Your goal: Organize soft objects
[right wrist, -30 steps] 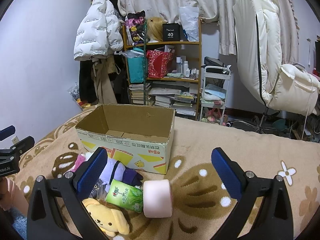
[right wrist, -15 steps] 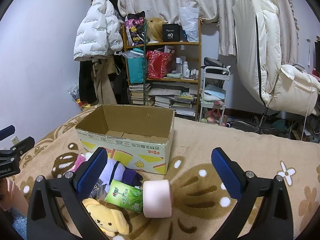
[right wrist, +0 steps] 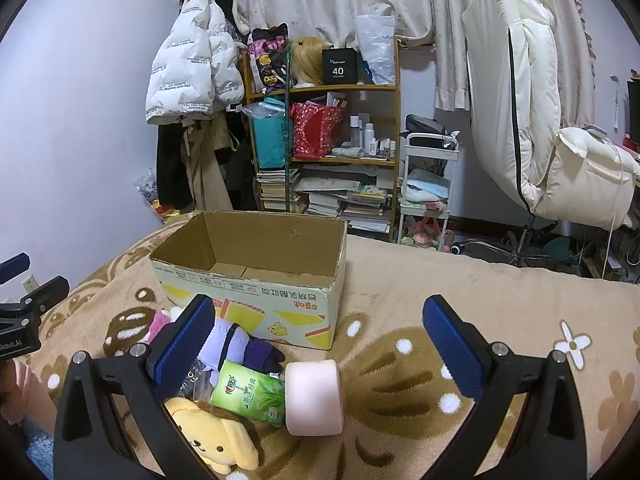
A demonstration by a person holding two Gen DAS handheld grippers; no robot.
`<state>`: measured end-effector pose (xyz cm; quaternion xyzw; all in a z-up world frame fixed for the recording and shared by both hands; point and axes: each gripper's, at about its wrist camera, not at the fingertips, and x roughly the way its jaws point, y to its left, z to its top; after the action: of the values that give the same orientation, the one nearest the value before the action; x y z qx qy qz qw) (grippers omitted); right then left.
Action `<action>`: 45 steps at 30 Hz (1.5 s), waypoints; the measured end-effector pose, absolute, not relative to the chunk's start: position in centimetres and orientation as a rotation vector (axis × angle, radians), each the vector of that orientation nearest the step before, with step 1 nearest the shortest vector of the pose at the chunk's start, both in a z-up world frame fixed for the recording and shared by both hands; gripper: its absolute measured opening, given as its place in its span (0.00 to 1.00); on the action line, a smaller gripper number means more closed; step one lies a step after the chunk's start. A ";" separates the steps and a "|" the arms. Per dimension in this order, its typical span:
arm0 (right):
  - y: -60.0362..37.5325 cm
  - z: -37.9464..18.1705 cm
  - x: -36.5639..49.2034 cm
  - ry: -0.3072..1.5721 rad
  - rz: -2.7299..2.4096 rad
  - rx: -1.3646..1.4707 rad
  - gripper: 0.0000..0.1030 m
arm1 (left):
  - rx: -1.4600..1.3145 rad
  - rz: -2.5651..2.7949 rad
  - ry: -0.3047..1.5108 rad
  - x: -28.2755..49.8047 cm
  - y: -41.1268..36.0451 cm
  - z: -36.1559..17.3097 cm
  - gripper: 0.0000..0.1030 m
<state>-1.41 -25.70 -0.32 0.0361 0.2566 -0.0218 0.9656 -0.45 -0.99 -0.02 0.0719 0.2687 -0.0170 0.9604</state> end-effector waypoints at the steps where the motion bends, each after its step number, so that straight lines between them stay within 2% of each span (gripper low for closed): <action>1: -26.0 0.0 -1.4 0.518 -0.044 0.072 1.00 | 0.146 -0.034 0.544 -0.5 -1.0 0.0 0.99; 45: -26.4 0.1 -1.7 0.526 -0.050 0.058 1.00 | 0.153 -0.034 0.552 -0.5 -1.2 -0.2 0.99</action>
<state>-1.68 -26.39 0.12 0.0289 0.2599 -0.0247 0.9649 -0.53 -1.16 -0.16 0.0757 0.2721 -0.0170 0.9591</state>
